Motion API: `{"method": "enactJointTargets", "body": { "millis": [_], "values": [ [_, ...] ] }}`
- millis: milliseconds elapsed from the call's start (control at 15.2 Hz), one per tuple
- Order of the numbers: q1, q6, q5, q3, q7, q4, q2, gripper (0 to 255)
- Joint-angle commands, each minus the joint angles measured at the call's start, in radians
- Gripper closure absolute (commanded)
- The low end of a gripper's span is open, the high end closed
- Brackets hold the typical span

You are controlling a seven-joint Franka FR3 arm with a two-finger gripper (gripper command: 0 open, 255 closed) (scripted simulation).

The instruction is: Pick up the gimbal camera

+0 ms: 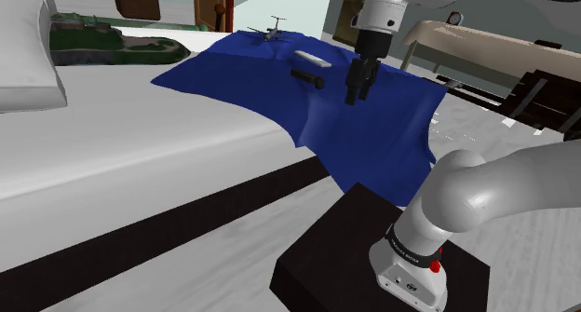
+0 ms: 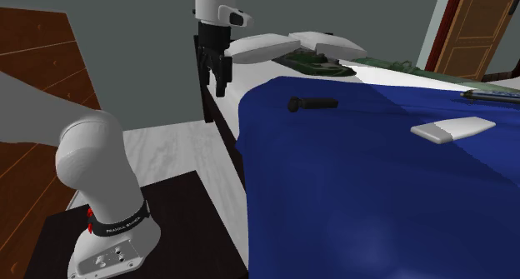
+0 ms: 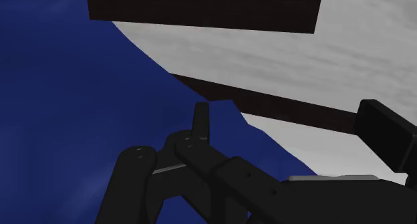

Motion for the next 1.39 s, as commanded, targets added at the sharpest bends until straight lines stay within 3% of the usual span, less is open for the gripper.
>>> {"method": "enactJointTargets", "body": {
  "millis": [0,660,1320],
  "values": [
    [0.0,0.0,0.0,0.0,0.0,0.0,0.0,0],
    [-0.043,0.111,-0.057,-0.042,0.009,0.271,0.373,0],
    [-0.083,0.107,-0.081,-0.09,0.018,0.659,0.745,0]
  ]
}}
